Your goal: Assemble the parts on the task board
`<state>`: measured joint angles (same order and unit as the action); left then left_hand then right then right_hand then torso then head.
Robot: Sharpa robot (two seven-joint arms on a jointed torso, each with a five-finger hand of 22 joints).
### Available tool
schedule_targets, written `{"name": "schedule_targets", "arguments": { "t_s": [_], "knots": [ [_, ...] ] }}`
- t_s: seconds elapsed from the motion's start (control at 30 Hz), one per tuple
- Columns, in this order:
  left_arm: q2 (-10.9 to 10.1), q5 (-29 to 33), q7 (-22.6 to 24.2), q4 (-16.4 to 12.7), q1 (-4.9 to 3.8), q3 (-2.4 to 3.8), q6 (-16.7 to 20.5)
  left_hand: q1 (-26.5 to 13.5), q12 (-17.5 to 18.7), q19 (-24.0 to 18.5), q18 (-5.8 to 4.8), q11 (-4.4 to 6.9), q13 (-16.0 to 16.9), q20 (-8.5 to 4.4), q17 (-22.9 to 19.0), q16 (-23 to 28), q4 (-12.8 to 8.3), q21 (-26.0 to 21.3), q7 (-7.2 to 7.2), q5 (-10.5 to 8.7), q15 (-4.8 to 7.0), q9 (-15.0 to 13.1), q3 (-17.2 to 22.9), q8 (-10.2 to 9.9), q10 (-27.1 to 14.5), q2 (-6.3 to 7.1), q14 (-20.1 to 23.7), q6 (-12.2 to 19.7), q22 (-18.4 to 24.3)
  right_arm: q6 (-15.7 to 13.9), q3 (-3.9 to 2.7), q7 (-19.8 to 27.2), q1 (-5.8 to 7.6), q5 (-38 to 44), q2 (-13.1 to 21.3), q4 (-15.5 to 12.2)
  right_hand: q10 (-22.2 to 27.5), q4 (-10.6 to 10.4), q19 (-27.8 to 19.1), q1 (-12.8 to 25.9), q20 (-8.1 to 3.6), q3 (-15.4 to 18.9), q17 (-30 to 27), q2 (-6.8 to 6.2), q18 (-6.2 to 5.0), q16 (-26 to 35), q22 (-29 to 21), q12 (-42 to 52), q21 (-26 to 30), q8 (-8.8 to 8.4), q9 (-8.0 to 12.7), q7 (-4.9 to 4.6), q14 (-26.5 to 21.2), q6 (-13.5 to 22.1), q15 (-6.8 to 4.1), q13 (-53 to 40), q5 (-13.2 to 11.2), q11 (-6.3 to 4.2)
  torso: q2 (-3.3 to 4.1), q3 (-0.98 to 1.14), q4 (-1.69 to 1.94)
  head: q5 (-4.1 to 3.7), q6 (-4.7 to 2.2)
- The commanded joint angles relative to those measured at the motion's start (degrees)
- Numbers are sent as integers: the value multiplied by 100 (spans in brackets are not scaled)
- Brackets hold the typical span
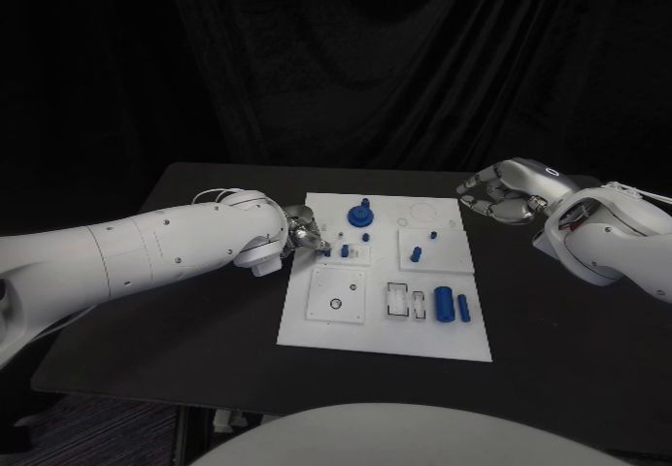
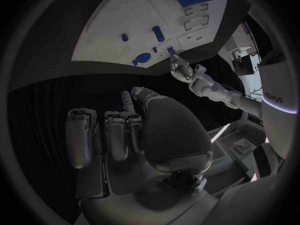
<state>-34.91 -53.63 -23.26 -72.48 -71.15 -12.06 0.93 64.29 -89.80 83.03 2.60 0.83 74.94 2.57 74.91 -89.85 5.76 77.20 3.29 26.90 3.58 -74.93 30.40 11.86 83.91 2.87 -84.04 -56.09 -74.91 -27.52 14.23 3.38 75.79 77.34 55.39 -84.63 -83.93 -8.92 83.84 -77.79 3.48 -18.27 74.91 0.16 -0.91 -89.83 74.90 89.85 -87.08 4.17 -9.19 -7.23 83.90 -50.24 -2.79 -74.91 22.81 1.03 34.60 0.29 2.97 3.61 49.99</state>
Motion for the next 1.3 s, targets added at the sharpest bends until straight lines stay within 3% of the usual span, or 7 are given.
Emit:
{"name": "schedule_targets", "arguments": {
  "t_s": [0.03, 1.03, 1.1, 1.13, 1.17, 1.23, 1.3],
  "knots": [
    [1, -5, 21, -20, 32, -9, -137, 13, -20, -37, 60, 50, 1506, -5, 1509, -15, -127, -31, -67, 26, 38, -109, 160, 19, 609, -69, -596, -52, -1086, 46, -4, -116, -11, 8, 10, -7, -607, 2, 434, 35, 43, -23, 1509, 0, 1, -17, 1391, 15, 23, -8, 9, 11, 610, -40, 45, -1509, 29, 38, 1, 2, 9, -1, 1],
    [7, -5, 14, -21, 40, -9, -211, 12, -20, -56, 66, 47, 1506, -6, 1509, -15, -144, -62, -62, 23, 37, -98, 154, 13, 609, -61, -596, -36, -1077, 74, -4, -142, -11, 8, 3, -2, -607, 3, 431, 45, 46, -26, 1509, 0, 0, -17, 1389, 15, 28, -3, 8, 10, 610, -54, 48, -1509, 28, 42, -3, 0, 1, 35, 1],
    [12, -5, 24, -12, 40, -9, -212, -96, -20, -78, 70, 36, 1506, 4, 1509, -15, -44, -96, -55, -318, 22, -44, 50, -35, 609, -89, -596, 2, -1068, 75, -4, -142, -11, 8, 1, 1, -607, 3, 431, 45, 46, -26, 1509, 0, 0, -17, 1389, 15, 28, -3, 8, 10, 610, -54, 48, -1509, 28, 42, 0, -1, 0, 33, 1],
    [17, -5, 33, 0, 41, -9, -213, -204, -20, -89, 70, 17, 1506, 21, 1509, -15, 92, -111, -41, -734, 9, 110, -85, -155, 609, -132, -596, 43, -1065, 76, -4, -142, -11, 8, 0, 2, -607, 3, 431, 45, 46, -26, 1509, 0, 0, -17, 1389, 15, 28, -3, 8, 10, 610, -54, 48, -1509, 28, 42, -1, -3, 3, 30, 1],
    [19, -5, 38, 9, 41, -9, -212, -271, -20, -101, 75, 4, 1506, 29, 1509, -15, 183, -132, -21, -965, -6, 207, -199, -218, 609, -142, -596, 42, -1060, 76, -4, -142, -11, 8, 0, 2, -607, 3, 431, 45, 46, -26, 1509, 0, 0, -17, 1389, 15, 28, -3, 8, 10, 610, -54, 48, -1509, 28, 42, -1, -5, 4, 25, 1],
    [25, -5, 38, 24, 42, -9, -219, -333, -20, -122, 82, -24, 1506, 51, 1509, -15, 314, -166, 8, -1237, -29, 368, -402, -323, 609, -167, -596, 58, -1051, 78, -4, -142, -11, 8, -1, 2, -607, 3, 431, 45, 46, -26, 1509, 0, 0, -17, 1389, 15, 28, -3, 8, 10, 610, -54, 48, -1509, 28, 42, -2, -3, 5, 18, 1],
    [32, -5, 35, 42, 42, -9, -234, -388, -20, -144, 89, -54, 1506, 66, 1509, -15, 414, -201, 44, -1339, -52, 485, -525, -412, 609, -183, -596, 109, -1041, 81, -4, -143, -11, 8, -2, 2, -607, 7, 428, 54, 49, -31, 1509, -2, -1, -17, 1388, 15, 32, -3, 10, 8, 610, -59, 51, -1509, 28, 44, -3, -1, 4, 19, 1]
  ]
}}
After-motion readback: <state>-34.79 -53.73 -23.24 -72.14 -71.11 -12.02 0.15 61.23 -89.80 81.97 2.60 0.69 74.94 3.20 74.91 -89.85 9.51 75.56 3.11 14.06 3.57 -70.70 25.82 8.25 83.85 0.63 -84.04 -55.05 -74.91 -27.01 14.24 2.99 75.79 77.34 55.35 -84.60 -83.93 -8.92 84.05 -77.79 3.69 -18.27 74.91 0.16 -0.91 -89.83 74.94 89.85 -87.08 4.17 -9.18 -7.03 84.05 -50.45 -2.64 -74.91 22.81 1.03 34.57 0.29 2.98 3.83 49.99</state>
